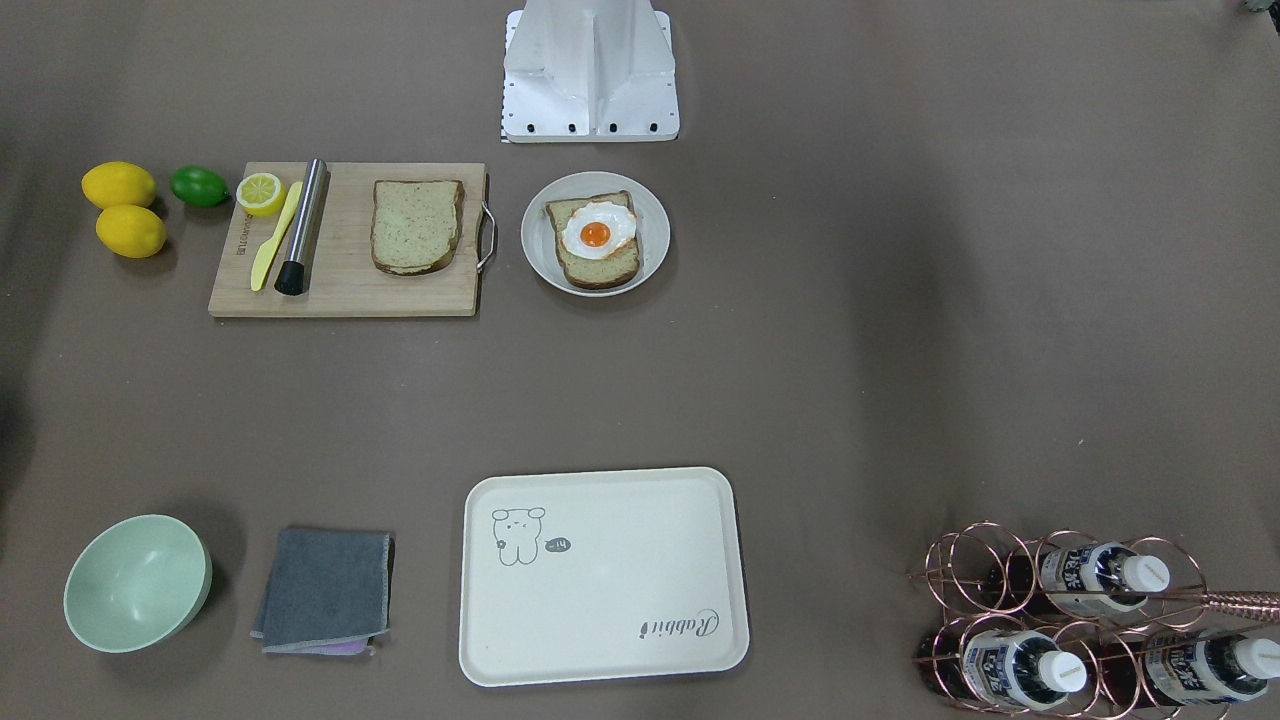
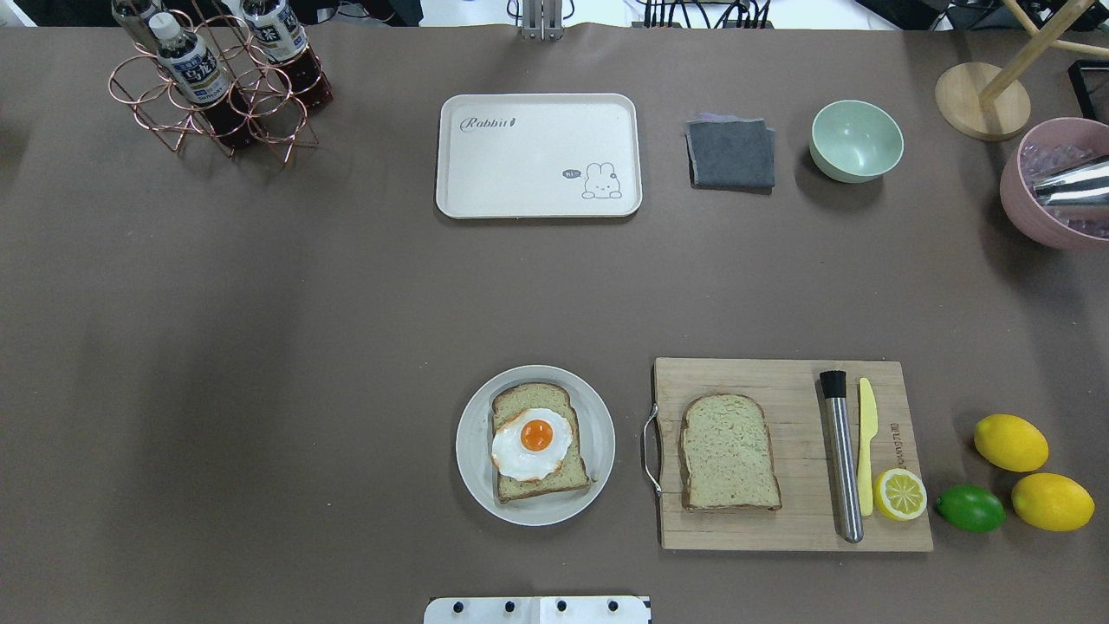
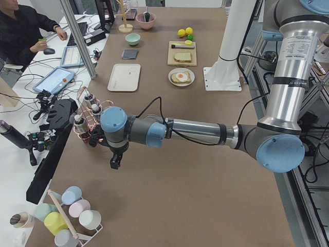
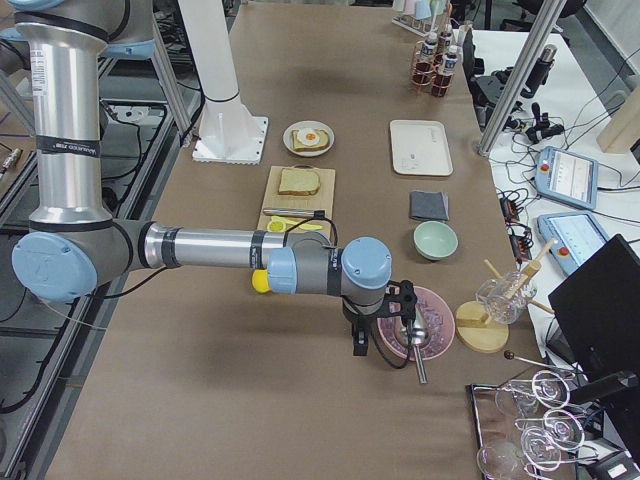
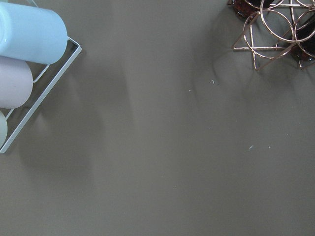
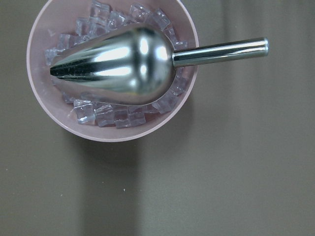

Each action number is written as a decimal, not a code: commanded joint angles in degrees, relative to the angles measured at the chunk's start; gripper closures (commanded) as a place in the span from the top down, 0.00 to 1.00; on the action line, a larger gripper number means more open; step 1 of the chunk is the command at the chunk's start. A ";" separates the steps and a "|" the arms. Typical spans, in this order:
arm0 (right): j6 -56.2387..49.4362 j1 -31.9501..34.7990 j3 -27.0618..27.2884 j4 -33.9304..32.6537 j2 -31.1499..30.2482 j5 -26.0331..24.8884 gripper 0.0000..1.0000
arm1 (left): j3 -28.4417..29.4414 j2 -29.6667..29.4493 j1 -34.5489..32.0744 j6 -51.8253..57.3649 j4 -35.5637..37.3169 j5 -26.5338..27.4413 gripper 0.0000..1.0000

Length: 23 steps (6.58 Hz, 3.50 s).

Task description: Make sandwich and place on tray

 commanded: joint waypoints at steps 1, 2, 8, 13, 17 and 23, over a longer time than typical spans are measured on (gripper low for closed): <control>-0.28 -0.03 0.14 0.07 -0.55 0.00 1.00 | -0.20 -0.28 0.06 0.04 -0.12 -0.02 0.98; -0.11 -0.03 0.22 0.07 -0.55 0.00 1.00 | -0.20 -0.72 0.06 0.31 -0.03 -0.02 0.98; 0.24 -0.03 -0.39 -0.02 0.23 0.09 1.00 | -1.70 -0.11 0.41 -0.22 0.67 0.07 0.98; 0.42 -0.55 2.86 5.84 1.21 3.83 1.00 | -3.97 -0.02 4.98 -18.77 -9.39 0.07 0.98; 8.50 -3.79 10.32 8.41 2.16 10.35 0.99 | -10.83 -5.69 27.40 -48.72 -23.70 6.08 0.97; 49.80 -30.73 9.81 37.54 2.86 -3.56 0.99 | -17.87 -11.62 44.00 -68.49 -28.07 18.17 0.98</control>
